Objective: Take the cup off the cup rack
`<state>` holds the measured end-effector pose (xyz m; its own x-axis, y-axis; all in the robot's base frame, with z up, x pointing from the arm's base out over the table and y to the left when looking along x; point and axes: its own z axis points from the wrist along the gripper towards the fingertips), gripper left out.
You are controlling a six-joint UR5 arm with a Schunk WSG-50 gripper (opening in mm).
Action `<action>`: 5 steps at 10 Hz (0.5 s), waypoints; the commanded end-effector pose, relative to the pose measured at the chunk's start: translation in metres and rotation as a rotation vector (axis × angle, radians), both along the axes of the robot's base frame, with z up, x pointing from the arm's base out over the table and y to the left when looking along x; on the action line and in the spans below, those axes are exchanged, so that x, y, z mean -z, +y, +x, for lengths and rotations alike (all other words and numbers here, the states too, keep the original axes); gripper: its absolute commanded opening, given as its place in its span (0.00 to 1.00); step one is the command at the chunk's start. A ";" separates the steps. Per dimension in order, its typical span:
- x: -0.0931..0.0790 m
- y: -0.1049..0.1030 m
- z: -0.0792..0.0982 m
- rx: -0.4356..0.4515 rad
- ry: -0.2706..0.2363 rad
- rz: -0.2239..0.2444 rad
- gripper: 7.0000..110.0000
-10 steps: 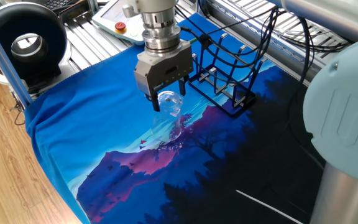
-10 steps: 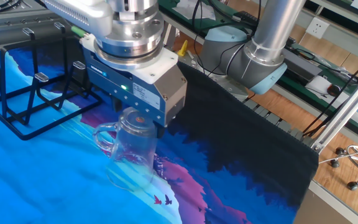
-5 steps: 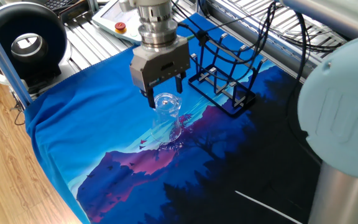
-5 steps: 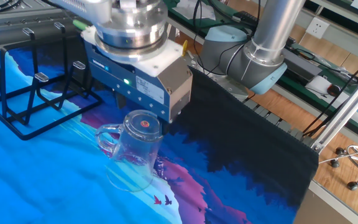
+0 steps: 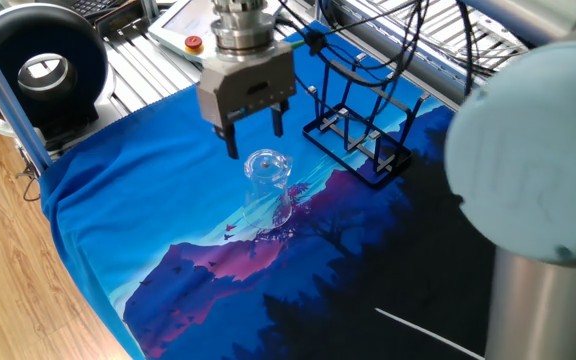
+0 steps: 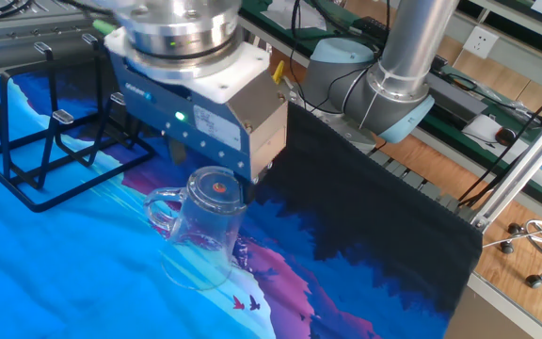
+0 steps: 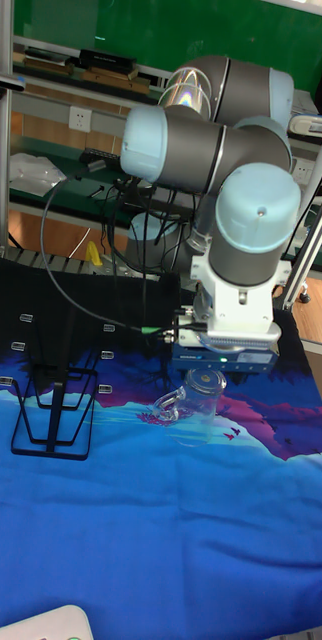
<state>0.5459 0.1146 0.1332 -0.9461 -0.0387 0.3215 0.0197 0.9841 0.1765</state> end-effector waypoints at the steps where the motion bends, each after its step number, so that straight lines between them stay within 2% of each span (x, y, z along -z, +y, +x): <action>1: 0.005 0.008 0.033 0.040 -0.029 0.037 0.57; 2: 0.004 0.008 0.043 0.050 -0.050 0.037 0.57; 3: 0.005 0.005 0.056 0.055 -0.095 0.028 0.57; 4: 0.009 0.009 0.068 0.054 -0.154 0.040 0.57; 5: 0.008 0.020 0.068 0.075 -0.160 0.076 0.57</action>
